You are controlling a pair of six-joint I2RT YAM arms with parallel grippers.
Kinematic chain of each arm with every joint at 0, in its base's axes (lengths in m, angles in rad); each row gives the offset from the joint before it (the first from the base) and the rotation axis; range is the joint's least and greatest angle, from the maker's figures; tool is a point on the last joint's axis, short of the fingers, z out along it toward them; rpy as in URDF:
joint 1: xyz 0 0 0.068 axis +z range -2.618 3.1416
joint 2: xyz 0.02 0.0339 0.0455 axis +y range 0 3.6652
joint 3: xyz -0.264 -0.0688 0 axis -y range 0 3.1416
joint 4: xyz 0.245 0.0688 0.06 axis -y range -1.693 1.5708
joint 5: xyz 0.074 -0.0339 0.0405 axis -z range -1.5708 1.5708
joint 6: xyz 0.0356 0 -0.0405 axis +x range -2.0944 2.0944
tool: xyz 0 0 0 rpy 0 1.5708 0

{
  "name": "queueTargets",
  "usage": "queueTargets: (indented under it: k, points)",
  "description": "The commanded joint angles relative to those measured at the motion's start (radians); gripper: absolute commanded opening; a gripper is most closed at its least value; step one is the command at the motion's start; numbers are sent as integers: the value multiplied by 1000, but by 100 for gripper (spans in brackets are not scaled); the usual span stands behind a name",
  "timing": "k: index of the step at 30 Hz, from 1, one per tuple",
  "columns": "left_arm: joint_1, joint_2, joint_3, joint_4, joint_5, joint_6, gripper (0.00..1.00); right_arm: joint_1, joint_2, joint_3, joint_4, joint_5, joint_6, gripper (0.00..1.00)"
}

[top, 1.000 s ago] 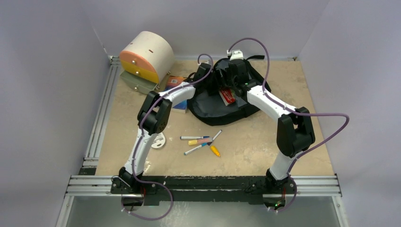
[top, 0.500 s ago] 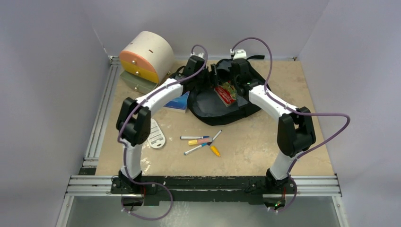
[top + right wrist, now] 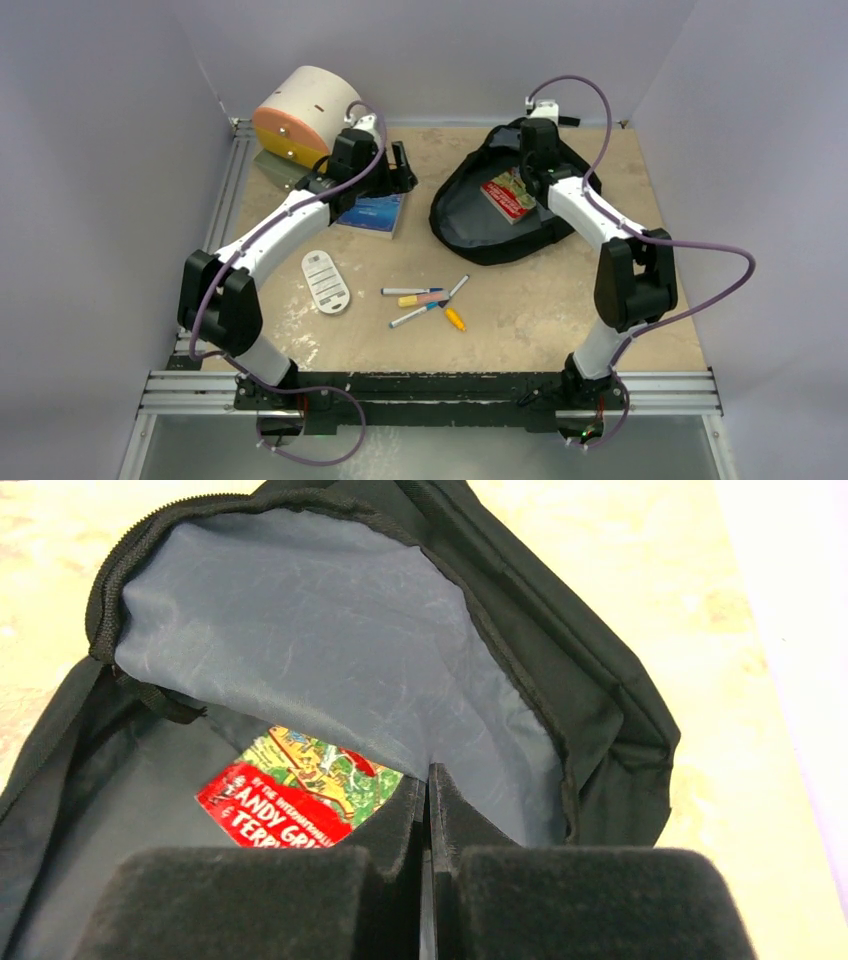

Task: Pack the student bag
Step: Place the book in the student bag, then pick up the book from the center of the board.

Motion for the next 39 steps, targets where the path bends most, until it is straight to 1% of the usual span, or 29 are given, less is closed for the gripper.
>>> queueTargets:
  k: [1, 3, 4, 5, 8, 9, 12, 16, 18, 20, 22, 23, 25, 27, 30, 33, 39]
  points:
    - [41, -60, -49, -14, -103, 81, 78, -14, -69, 27, 39, 41, 5, 0]
    - [58, -58, -52, -41, -116, 94, 78, -13, -70, 27, 20, 2, 41, 0]
    - [68, -54, -52, -58, -120, 100, 78, -14, -74, 24, 14, -20, 63, 3]
    - [76, -49, -48, -75, -127, 103, 79, -14, -80, 18, 9, -37, 89, 9]
    - [91, -37, -43, -104, -157, 126, 79, -14, -95, 34, -32, -60, 192, 37]
    - [93, -36, -45, -106, -176, 140, 79, -14, -100, 42, -38, -55, 210, 43]
    - [107, -28, -52, -105, -222, 171, 81, -9, -124, 61, -50, -108, 266, 51]
    - [162, 6, -52, -109, -224, 191, 83, 7, -145, 104, -80, -181, 375, 54]
    - [192, 32, -48, -113, -208, 203, 84, 25, -126, 148, -128, -252, 438, 53]
    - [218, 59, -44, -112, -183, 222, 85, 72, -99, 182, -158, -297, 477, 52]
    - [240, 82, -39, -109, -159, 225, 86, 153, -75, 200, -153, -274, 498, 53]
    - [247, 92, -39, -105, -147, 224, 86, 194, -63, 204, -138, -270, 512, 54]
    - [254, 111, -40, -92, -138, 223, 86, 242, -34, 197, -103, -335, 562, 56]
    - [259, 131, -38, -83, -134, 222, 86, 261, 1, 170, -40, -417, 662, 57]
    - [263, 150, -38, -68, -121, 227, 86, 291, 54, 120, 55, -498, 751, 58]
    - [267, 168, -50, -43, -98, 233, 86, 318, 120, 108, 103, -524, 799, 59]
    - [274, 223, -55, -8, -100, 233, 86, 345, 238, 123, 114, -528, 830, 59]
